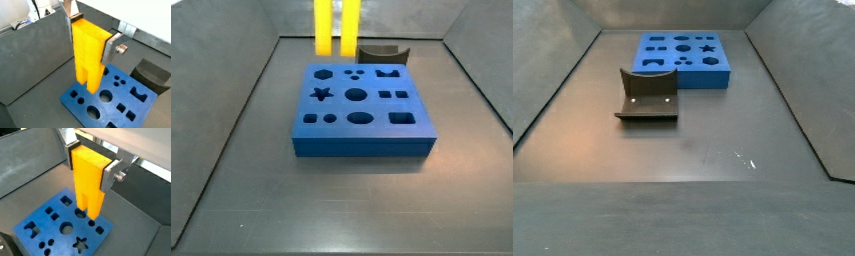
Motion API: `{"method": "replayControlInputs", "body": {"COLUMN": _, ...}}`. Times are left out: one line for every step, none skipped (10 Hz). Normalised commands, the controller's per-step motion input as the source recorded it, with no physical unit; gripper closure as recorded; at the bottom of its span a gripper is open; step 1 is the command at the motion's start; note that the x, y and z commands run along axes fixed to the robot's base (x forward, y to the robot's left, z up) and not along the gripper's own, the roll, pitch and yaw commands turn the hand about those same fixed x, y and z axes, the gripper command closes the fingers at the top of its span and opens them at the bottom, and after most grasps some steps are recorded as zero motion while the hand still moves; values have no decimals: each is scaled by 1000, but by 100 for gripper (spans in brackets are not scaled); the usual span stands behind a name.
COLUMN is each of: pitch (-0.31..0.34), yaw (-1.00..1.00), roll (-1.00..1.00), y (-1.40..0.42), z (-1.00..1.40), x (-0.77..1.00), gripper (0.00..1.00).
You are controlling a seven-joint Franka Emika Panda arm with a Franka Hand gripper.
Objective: Insert the double-square object.
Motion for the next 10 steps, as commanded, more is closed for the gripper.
{"method": "replayControlInputs", "body": {"pitch": -30, "yaw": -3, "roll": 3, "y": 9, "z": -240, "x": 394, "gripper": 100}}
{"method": "replayControlInputs", "body": {"pitch": 0, "yaw": -29, "roll": 81, "y": 206, "z": -451, "x": 731, "gripper": 100}}
{"method": "replayControlInputs", "body": {"pitch": 0, "yaw": 0, "roll": 160, "y": 294, "z": -683, "x": 1000, "gripper": 100}}
{"method": "replayControlInputs", "body": {"pitch": 0, "yaw": -43, "roll": 121, "y": 340, "z": -637, "x": 1000, "gripper": 100}}
{"method": "replayControlInputs", "body": {"pitch": 0, "yaw": -37, "roll": 153, "y": 303, "z": -583, "x": 1000, "gripper": 100}}
{"method": "replayControlInputs", "body": {"pitch": 0, "yaw": -31, "roll": 181, "y": 289, "z": -531, "x": 1000, "gripper": 100}}
{"method": "replayControlInputs", "body": {"pitch": 0, "yaw": -31, "roll": 187, "y": 286, "z": -529, "x": 1000, "gripper": 100}}
{"method": "replayControlInputs", "body": {"pitch": 0, "yaw": 0, "roll": 83, "y": 140, "z": -246, "x": 1000, "gripper": 100}}
{"method": "replayControlInputs", "body": {"pitch": 11, "yaw": 0, "roll": 53, "y": 49, "z": -74, "x": 1000, "gripper": 100}}
{"method": "replayControlInputs", "body": {"pitch": 23, "yaw": 0, "roll": 116, "y": 37, "z": -140, "x": 1000, "gripper": 100}}
